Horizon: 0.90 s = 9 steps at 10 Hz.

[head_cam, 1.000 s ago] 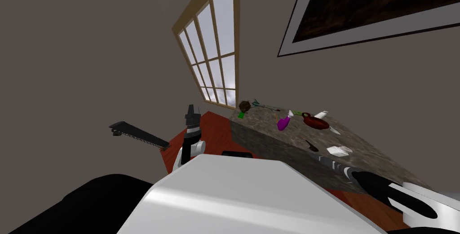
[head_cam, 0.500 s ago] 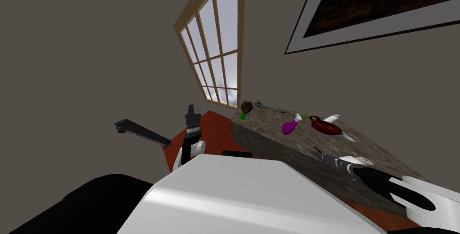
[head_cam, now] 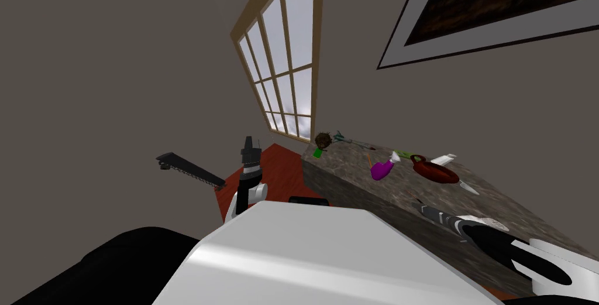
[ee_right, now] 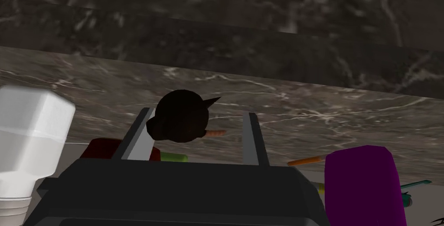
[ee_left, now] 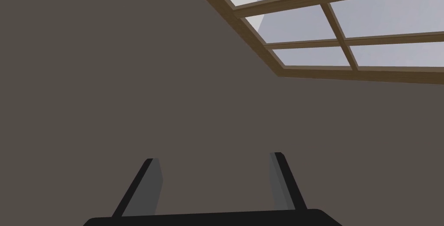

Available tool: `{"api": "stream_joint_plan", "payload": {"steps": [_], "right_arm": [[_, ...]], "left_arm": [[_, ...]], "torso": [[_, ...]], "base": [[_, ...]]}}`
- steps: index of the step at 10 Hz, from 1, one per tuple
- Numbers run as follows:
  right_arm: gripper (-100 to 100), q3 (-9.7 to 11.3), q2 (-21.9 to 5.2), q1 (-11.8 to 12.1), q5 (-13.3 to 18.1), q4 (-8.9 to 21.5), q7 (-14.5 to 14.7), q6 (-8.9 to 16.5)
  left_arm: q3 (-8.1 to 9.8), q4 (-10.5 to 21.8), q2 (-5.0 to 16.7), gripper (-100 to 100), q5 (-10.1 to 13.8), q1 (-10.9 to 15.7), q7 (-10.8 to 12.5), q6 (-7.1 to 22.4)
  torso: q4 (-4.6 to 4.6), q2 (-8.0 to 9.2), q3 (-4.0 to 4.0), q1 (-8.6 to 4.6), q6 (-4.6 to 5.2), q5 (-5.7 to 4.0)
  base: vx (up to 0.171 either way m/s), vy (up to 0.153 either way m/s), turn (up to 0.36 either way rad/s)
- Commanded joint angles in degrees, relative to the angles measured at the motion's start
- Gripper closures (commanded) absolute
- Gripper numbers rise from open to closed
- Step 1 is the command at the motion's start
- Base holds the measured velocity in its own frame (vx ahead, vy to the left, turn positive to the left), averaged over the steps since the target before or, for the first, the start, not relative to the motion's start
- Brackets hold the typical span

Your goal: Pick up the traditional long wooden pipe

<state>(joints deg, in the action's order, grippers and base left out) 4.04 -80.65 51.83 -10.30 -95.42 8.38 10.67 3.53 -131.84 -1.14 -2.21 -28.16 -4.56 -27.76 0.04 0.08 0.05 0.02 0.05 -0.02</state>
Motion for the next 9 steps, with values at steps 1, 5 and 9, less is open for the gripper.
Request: {"api": "stream_joint_plan", "payload": {"steps": [1,5,9], "right_arm": [[100,0.0,0.0,0.0,0.0,0.0,0.0,0.0],[0,-0.11,-0.03,-0.04,-0.03,0.05,-0.06,0.05],[100,-1.96,-3.01,1.88,-1.23,-2.52,-0.76,0.61]], "left_arm": [[0.0,0.0,0.0,0,0.0,0.0,0.0,0.0],[0.0,0.0,0.0,0,0.0,0.0,0.0,0.0],[-0.01,0.0,0.0,0,0.0,0.01,0.0,0.0]], "torso": [[0.0,0.0,0.0,0.0,0.0,0.0],[-0.05,-0.02,-0.04,-0.04,-0.05,-0.14],[0.0,0.18,0.08,0.13,-0.02,-0.08]], "base": [[0.002,-0.009,-0.01],[0.0,0.0,0.0],[-0.035,0.023,-0.081]]}}
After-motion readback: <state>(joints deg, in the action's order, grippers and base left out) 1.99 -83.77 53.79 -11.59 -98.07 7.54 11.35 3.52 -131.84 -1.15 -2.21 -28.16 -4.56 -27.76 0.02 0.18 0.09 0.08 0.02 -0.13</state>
